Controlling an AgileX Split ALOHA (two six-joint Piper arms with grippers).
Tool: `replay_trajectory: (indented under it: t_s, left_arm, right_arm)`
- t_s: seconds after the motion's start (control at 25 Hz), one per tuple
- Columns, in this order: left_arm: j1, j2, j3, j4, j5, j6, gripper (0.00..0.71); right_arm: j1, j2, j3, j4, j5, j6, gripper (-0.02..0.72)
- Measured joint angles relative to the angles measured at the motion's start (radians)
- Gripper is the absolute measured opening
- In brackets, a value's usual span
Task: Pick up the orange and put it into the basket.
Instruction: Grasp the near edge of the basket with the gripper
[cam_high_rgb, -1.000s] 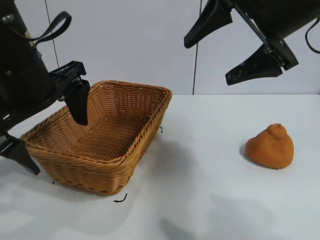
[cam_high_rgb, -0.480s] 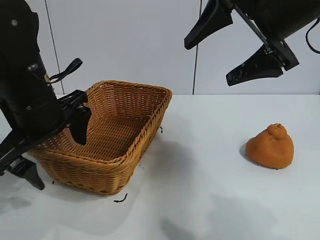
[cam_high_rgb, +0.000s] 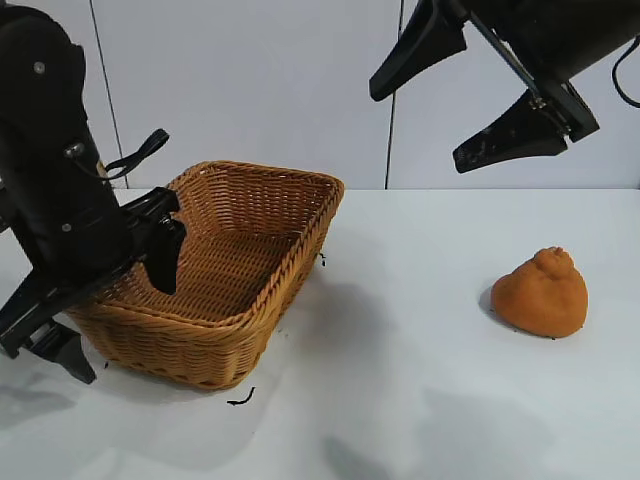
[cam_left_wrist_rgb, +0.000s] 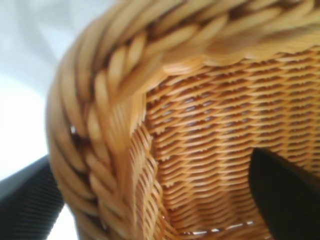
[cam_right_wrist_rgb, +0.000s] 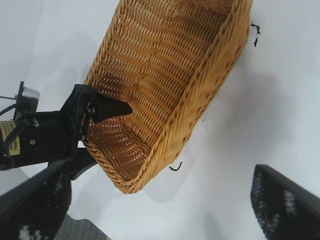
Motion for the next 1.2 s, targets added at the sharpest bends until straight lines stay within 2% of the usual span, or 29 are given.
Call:
replay_trajectory:
  t_s: [0.16, 0.48, 0.76, 1.2]
  left_arm:
    - [0.000, 0.000, 0.000, -0.022, 0.023, 0.016, 0.675]
    - [0.000, 0.000, 0.000, -0.029, 0.046, -0.007, 0.531]
    - [0.000, 0.000, 0.000, -0.076, 0.052, -0.027, 0.385]
    - [0.000, 0.000, 0.000, -0.084, 0.060, -0.084, 0.092]
  right_arm:
    - [0.000, 0.000, 0.000, 0.000, 0.000, 0.000, 0.696]
    - [0.000, 0.000, 0.000, 0.000, 0.004, 0.000, 0.696]
    - [0.000, 0.000, 0.000, 0.000, 0.005, 0.000, 0.696]
    - [0.000, 0.000, 0.000, 0.000, 0.005, 0.000, 0.696]
